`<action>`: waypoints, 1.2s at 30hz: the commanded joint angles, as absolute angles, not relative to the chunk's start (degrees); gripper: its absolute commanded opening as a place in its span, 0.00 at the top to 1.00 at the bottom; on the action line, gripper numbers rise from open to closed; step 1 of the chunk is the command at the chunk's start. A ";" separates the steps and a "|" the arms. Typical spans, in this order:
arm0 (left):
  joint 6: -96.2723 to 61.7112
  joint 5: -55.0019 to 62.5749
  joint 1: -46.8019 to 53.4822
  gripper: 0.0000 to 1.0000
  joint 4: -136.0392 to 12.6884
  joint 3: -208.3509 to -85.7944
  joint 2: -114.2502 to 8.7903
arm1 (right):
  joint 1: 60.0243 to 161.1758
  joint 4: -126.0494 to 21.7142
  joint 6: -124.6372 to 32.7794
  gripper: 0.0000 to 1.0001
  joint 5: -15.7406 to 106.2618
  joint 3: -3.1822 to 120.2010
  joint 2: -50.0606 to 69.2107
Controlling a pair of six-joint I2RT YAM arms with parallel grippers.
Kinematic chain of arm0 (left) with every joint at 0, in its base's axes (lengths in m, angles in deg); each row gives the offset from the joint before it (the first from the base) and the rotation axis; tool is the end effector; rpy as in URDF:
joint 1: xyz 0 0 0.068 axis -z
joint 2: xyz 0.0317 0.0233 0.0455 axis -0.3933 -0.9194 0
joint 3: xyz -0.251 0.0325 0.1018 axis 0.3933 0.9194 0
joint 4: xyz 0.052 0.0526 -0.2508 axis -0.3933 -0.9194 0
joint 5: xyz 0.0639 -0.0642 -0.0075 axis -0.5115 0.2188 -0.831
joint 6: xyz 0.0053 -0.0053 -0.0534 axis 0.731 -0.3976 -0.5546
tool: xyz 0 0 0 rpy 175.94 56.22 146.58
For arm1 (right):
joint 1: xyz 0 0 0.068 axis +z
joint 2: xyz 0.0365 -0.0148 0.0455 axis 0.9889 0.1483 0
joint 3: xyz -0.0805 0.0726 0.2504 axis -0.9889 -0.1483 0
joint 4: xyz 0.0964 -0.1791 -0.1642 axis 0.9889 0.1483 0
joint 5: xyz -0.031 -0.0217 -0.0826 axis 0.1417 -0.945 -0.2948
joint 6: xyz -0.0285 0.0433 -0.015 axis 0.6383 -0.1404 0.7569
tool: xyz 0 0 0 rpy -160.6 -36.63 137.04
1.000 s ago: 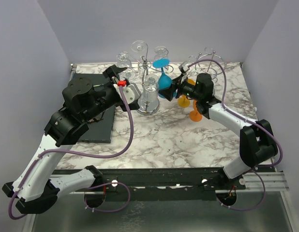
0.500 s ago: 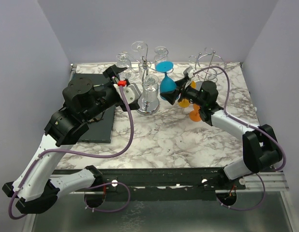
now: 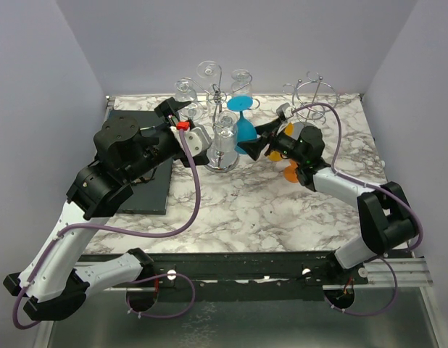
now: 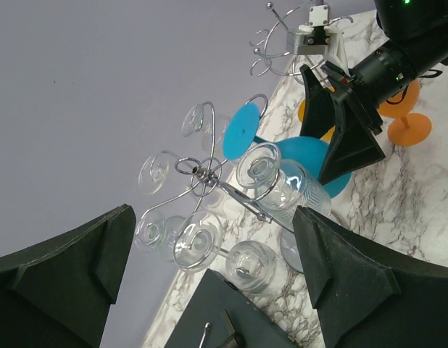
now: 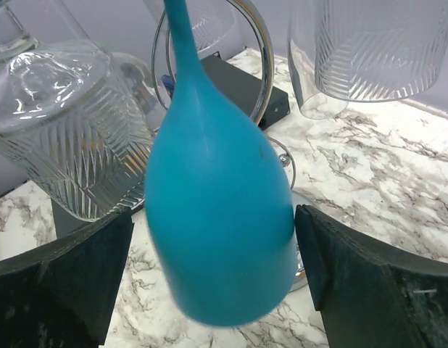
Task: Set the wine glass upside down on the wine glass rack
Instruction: Turn the wine glass upside down at the wine rack, then adjust the wine glass in the wine rack.
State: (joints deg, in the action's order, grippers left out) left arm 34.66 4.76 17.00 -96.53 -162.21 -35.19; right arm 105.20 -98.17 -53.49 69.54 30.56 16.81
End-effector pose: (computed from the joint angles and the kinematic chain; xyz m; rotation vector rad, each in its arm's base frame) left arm 0.1281 -0.1156 0.5034 1.1444 1.1597 -0.1285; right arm 0.3047 0.1545 0.2720 -0.5886 1.4609 0.9404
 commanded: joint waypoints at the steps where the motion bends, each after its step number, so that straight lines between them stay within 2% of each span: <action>1: 35.30 5.55 17.13 0.01 -96.58 -161.76 -34.72 | 105.56 -96.42 -53.65 0.00 70.61 29.40 15.96; 9: 34.95 6.23 17.18 0.01 -96.65 -161.56 -34.67 | 105.59 -92.57 -51.13 0.02 68.54 28.64 11.59; 14: 34.37 6.21 17.13 0.01 -96.64 -162.51 -34.93 | 105.62 -92.69 -50.97 0.02 68.16 31.11 13.90; 25: 34.59 5.41 17.18 0.01 -96.65 -162.70 -34.91 | 106.77 -88.60 -42.91 0.00 55.49 41.65 21.93; 36: 36.05 4.75 17.14 0.01 -96.65 -162.24 -34.32 | 106.87 -91.82 -43.69 0.00 63.45 46.19 29.72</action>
